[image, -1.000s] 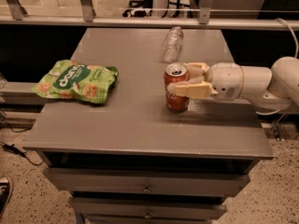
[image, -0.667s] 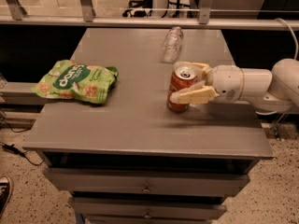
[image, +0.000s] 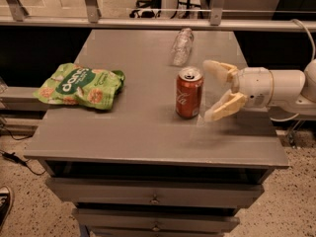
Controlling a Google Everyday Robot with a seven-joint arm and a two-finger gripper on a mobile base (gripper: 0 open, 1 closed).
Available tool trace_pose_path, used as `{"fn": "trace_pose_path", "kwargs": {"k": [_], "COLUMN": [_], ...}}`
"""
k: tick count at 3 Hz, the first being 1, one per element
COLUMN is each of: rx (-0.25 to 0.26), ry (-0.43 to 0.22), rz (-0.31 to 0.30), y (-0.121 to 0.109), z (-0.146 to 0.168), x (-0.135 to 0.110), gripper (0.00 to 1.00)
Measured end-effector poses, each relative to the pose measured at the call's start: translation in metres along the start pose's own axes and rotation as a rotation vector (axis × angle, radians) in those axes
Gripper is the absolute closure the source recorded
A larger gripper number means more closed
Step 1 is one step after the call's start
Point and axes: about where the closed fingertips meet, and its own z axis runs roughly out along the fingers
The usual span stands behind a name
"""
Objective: Place coke can upright
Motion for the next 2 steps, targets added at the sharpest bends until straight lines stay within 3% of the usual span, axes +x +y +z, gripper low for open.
{"fn": "trace_pose_path", "kwargs": {"k": [1, 2], "rx": [0.042, 0.051], "ry": [0.053, 0.061], "rz": [-0.047, -0.060], "y": [-0.003, -0.004], "z": [-0.047, -0.057], "x": [-0.008, -0.012], "gripper": [0.00, 0.00]}}
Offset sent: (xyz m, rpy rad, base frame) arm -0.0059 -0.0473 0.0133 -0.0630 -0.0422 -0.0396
